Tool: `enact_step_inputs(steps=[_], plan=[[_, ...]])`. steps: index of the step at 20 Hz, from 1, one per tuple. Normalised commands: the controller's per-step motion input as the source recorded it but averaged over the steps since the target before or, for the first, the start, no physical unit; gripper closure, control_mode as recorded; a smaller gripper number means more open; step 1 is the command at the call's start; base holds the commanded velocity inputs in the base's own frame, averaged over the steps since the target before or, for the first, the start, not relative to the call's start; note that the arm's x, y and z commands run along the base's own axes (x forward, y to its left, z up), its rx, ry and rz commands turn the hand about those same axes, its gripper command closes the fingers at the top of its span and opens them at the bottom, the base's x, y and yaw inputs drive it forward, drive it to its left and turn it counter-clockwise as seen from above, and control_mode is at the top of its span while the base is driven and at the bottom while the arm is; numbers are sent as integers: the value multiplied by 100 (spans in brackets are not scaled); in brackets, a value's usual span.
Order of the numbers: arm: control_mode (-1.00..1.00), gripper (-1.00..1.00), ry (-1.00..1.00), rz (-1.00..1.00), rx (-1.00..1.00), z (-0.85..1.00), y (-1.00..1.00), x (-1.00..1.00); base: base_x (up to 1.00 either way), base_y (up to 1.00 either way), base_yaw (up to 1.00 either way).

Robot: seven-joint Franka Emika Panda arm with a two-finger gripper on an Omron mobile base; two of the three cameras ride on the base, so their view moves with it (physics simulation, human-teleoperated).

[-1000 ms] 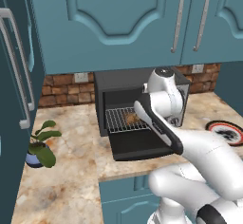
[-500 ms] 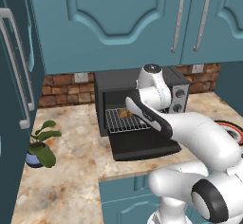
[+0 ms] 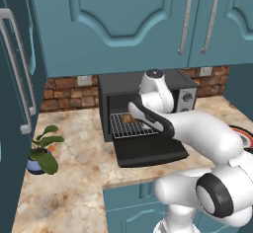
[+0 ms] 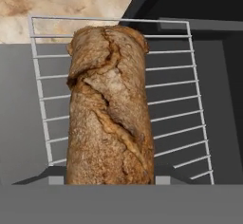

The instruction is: Pull the toaster oven rack outwards. Pick up the baguette from the plate and place it on the toaster oven rack. Close the toaster oven door fully and set the temperature to the lowest setting.

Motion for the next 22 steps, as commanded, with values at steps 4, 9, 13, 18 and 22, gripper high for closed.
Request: enact_step_inputs(steps=[4,9,13,18,22], plan=[[-100,100,0,0,0,-26,0,7,0,0,0],[-100,100,-2,0,0,-20,0,0,0,0,0],[-100,100,-6,0,0,-2,0,0,0,0,0],[-100,100,-2,0,0,-3,0,0,0,0,0],[-100,-100,0,0,0,-3,0,0,0,0,0]])
